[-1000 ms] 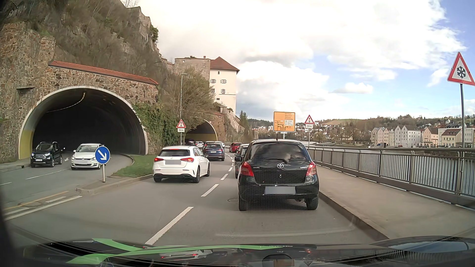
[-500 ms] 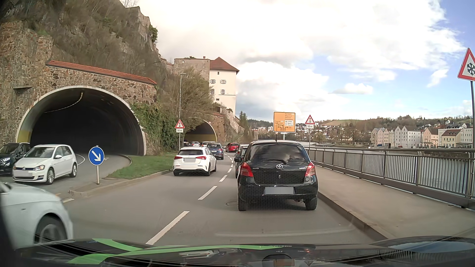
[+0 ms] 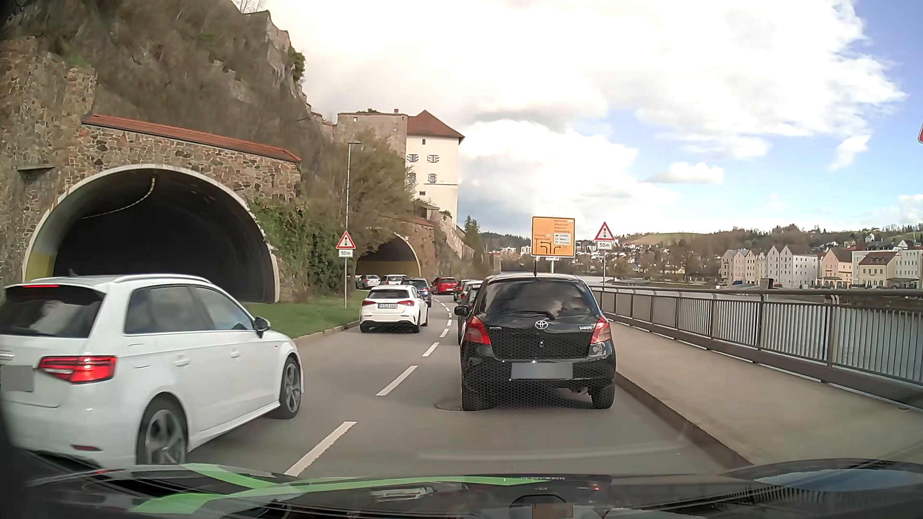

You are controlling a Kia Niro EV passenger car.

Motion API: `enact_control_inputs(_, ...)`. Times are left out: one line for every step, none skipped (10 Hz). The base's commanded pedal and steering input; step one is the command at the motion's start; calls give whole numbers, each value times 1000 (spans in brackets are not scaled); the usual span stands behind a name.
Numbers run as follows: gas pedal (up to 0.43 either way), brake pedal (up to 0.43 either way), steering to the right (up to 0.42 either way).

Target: Follow the waypoints while adhering to traffic rules and regulations

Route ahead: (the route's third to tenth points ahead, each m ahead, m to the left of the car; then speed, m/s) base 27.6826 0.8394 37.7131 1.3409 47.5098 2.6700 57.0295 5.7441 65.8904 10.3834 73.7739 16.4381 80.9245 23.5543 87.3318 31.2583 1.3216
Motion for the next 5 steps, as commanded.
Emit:
enact_control_inputs(0,0,4)
enact_control_inputs(0,0,4)
enact_control_inputs(8,0,4)
enact_control_inputs(20,0,4)
enact_control_inputs(20,0,4)
